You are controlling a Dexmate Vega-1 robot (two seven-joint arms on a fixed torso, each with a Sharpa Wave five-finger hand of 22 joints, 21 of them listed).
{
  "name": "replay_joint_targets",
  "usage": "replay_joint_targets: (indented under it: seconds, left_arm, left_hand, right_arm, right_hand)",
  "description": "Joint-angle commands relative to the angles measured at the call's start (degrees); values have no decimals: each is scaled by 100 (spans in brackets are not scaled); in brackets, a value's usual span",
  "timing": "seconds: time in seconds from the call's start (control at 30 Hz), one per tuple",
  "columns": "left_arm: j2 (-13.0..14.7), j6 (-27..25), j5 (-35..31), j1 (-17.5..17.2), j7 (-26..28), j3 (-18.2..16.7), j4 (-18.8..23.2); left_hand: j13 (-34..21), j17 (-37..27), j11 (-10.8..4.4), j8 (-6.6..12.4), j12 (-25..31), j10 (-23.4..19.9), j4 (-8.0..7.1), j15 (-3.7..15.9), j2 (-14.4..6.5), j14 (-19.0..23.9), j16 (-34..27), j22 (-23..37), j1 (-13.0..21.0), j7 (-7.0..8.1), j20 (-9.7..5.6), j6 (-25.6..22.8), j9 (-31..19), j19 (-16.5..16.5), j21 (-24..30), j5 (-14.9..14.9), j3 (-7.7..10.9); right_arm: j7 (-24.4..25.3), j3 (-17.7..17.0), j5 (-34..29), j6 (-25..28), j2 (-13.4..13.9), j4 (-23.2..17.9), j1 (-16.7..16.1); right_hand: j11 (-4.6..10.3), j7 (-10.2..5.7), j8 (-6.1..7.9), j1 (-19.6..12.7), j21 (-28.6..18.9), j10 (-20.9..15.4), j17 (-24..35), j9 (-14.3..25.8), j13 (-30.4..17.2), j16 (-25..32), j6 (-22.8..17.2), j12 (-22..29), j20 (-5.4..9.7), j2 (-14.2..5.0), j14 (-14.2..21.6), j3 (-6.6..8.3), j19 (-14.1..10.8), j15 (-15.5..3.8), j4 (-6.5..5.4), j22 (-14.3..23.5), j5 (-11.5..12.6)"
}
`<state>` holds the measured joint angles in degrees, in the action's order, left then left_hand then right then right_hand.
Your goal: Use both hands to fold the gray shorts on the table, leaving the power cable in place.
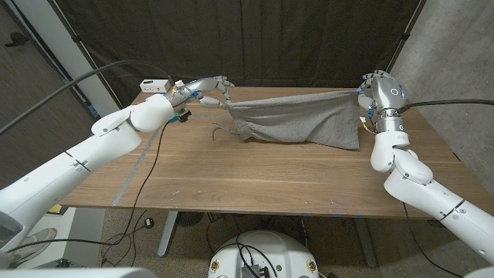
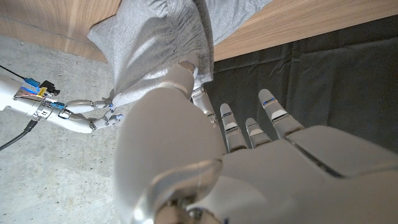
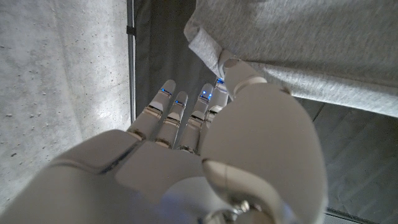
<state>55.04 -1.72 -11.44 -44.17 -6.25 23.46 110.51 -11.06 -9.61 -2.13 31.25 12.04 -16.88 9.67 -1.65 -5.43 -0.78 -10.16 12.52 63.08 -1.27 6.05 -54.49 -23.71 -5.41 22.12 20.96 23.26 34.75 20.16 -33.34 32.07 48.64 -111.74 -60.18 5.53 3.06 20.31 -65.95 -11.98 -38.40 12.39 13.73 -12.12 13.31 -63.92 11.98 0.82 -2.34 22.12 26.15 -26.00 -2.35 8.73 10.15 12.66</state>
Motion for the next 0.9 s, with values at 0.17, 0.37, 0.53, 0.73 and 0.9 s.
replay_joint_targets:
  seconds: [0.17, 0.37, 0.53, 0.73, 0.9]
  left_arm:
    - [-279, -163, -69, 495, 62, 337, -499]
    - [-416, -212, -259, 726, 129, 514, -680]
    - [-528, -293, -475, 895, 213, 654, -797]
    - [-661, -413, -697, 1081, 262, 823, -947]
    - [-762, -548, -989, 1235, 309, 1001, -1041]
  left_hand:
    - [-15, 3, 44, 11, -7, 11, 3, -71, -50, 24, -14, 9, 13, -463, 29, -402, -620, 1, 42, -19, 67]
    - [-16, 3, 32, -74, -9, 24, -20, -86, -94, 52, -22, 9, -3, -414, 61, -301, -569, -28, 64, -31, 75]
    - [-17, 2, 32, -118, -8, 27, -36, -91, -125, 60, -23, 9, -21, -403, 59, -261, -536, -46, 79, -45, 73]
    - [-17, 2, 23, -156, -9, 36, -48, -81, -150, 78, -26, 8, -40, -357, 63, -244, -503, -51, 89, -67, 65]
    - [-17, 2, 5, -171, -10, 41, -49, -71, -157, 83, -25, 6, -50, -350, 58, -260, -478, -67, 100, -85, 57]
  right_arm:
    - [-180, 653, 24, -399, -208, 1096, 1261]
    - [-209, 887, 23, -554, -320, 1525, 1662]
    - [-220, 1050, 46, -706, -413, 1874, 1977]
    - [-249, 1262, 39, -879, -513, 2285, 2334]
    - [-345, 1464, 54, -1057, -617, 2686, 2667]
  right_hand:
    - [5, -9, 51, 52, -37, -40, 27, 3, -28, -27, 1, 33, 45, 17, 55, 61, -41, -943, 10, 17, -11]
    - [10, -14, 56, 64, -37, -54, 28, -7, -28, -30, -6, 32, 52, 20, 69, 80, -46, -948, 11, 17, -20]
    - [11, -22, 54, 72, -37, -67, 30, -15, -29, -29, 1, 34, 54, 19, 81, 93, -51, -958, 11, 17, -25]
    - [20, -25, 53, 83, -36, -80, 31, -24, -29, -31, 5, 35, 58, 16, 88, 105, -52, -963, 8, 17, -29]
    - [28, -34, 54, 95, -38, -102, 31, -33, -29, -34, 5, 40, 66, 17, 97, 117, -63, -962, 6, 17, -32]
